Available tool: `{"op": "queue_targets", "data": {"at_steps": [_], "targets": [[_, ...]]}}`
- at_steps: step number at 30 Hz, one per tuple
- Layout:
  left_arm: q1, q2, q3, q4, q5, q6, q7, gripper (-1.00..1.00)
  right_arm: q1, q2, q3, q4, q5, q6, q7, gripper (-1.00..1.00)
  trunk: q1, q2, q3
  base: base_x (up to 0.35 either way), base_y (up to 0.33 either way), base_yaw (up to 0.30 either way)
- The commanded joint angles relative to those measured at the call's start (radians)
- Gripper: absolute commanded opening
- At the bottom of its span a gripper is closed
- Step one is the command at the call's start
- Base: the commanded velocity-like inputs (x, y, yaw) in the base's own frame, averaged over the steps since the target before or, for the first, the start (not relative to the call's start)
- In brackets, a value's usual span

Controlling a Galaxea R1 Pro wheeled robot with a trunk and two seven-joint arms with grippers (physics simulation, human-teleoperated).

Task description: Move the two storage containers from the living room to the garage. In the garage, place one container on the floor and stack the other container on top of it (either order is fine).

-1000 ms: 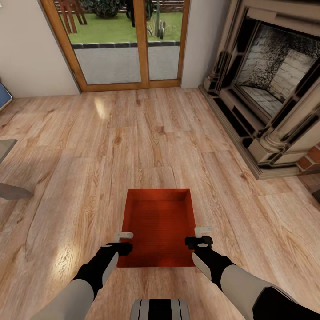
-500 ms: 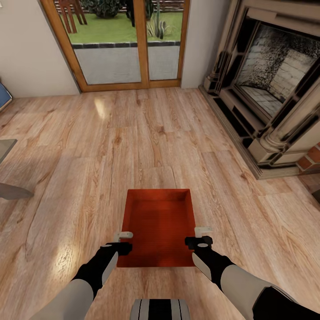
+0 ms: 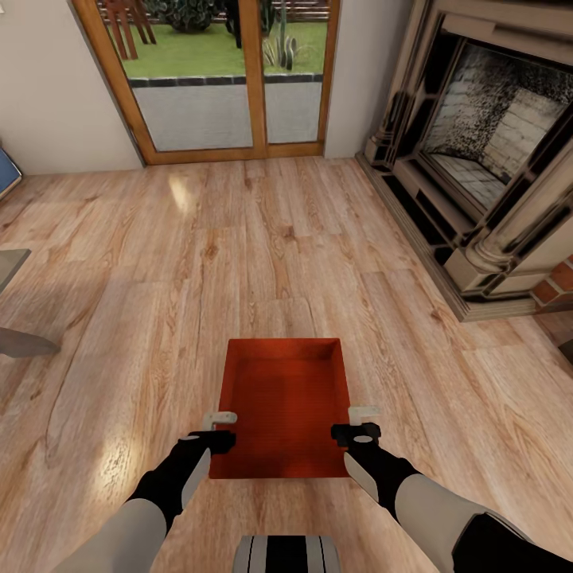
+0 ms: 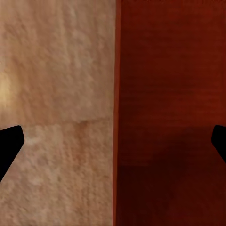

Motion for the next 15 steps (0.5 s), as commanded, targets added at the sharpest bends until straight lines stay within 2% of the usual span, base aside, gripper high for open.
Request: {"op": "queue_targets", "data": {"at_steps": [1,8,9,10,15], "targets": [[0.000,0.000,-0.002,-0.002,0.004,0.005,0.005,1.00,-0.001,-0.001,0.008,-0.002,-0.004,0.006,-0.007,1.00,0.000,0.000,-0.001,0.000,0.000,0.000],[0.000,-0.001,-0.002,-0.002,0.004,0.005,0.005,1.00,-0.001,-0.001,0.008,-0.002,-0.004,0.006,-0.007,1.00,0.000,0.000,-0.001,0.000,0.000,0.000],[0.000,-0.001,-0.002,-0.002,0.004,0.005,0.005,1.00,-0.001,-0.001,0.008,-0.002,-0.004,0.006,-0.007,-1.00,0.000,0.000,-0.001,0.000,0.000,0.000],[0.000,-0.001,-0.002,-0.002,0.005,0.005,0.005,-1.00,-0.001,-0.001,0.008,-0.002,-0.004,0.006,-0.007,-1.00,0.000,0.000,-0.001,0.000,0.000,0.000],[0.000,-0.001,-0.002,-0.001,0.006,0.006,0.006,-1.00,-0.001,-0.001,0.008,-0.002,-0.004,0.006,-0.007,-1.00,0.000,0.000,-0.001,0.000,0.000,0.000]]}}
